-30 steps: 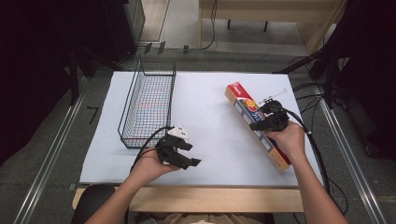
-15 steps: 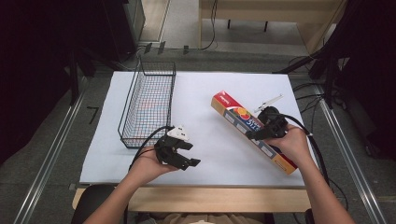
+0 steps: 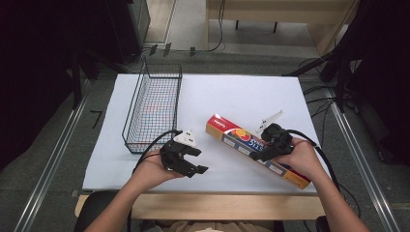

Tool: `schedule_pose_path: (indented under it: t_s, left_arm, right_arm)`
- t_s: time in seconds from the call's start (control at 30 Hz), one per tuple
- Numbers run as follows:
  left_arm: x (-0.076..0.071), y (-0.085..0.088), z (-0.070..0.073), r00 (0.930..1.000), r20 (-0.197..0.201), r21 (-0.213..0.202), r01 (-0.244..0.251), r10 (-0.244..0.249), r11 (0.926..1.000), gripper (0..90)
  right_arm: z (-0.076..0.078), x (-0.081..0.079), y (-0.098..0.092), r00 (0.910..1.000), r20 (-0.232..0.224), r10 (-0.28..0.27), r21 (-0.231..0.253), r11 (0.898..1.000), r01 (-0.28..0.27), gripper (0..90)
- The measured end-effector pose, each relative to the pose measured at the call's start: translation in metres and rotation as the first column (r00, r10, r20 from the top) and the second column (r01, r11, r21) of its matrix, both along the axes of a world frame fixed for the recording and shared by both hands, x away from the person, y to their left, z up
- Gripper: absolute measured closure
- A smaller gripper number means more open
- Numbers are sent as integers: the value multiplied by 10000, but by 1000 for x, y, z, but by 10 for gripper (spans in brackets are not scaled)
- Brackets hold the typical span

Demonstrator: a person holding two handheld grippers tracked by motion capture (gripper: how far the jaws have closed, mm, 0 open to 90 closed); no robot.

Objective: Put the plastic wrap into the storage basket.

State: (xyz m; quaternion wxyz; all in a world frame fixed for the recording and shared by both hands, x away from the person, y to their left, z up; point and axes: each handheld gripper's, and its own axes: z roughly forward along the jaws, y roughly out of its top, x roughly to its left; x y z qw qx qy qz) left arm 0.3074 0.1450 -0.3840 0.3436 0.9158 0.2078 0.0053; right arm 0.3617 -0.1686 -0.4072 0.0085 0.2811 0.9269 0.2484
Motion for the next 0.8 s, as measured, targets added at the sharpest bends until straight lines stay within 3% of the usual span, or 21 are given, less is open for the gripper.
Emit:
schedule_pose_path:
  t_s: [0.17, 0.37, 0.5, 0.6, 0.77, 0.8]
  left_arm:
    - [-1, 2, 4, 10000, 61, -101, -18, 19, 9999, 352]
    - [-2, 1, 8, 9995, 292, -154, 135, -130, 9998, 333]
    - [-3, -1, 12, 9990, 365, -144, 279, -273, 9995, 333]
    - [1, -3, 16, 9982, 338, -37, 491, -489, 9988, 331]
    - [7, -13, 25, 9964, 272, 113, 795, -798, 9968, 314]
    - [8, -15, 27, 9953, 341, 201, 901, -907, 9957, 308]
  right_arm:
    - [-1, -8, 6, 9948, 280, 984, -69, 9951, -982, 413]
    - [-2, -19, 15, 9715, 431, 2329, -154, 9725, -2324, 413]
    - [-3, -24, 22, 9593, 571, 2766, -350, 9608, -2750, 413]
    - [-2, -25, 24, 9545, 485, 2941, -223, 9557, -2934, 411]
    - [-2, -28, 25, 9387, 504, 3411, -188, 9400, -3406, 411]
    - [-2, -29, 26, 9405, 597, 3345, -207, 9424, -3339, 411]
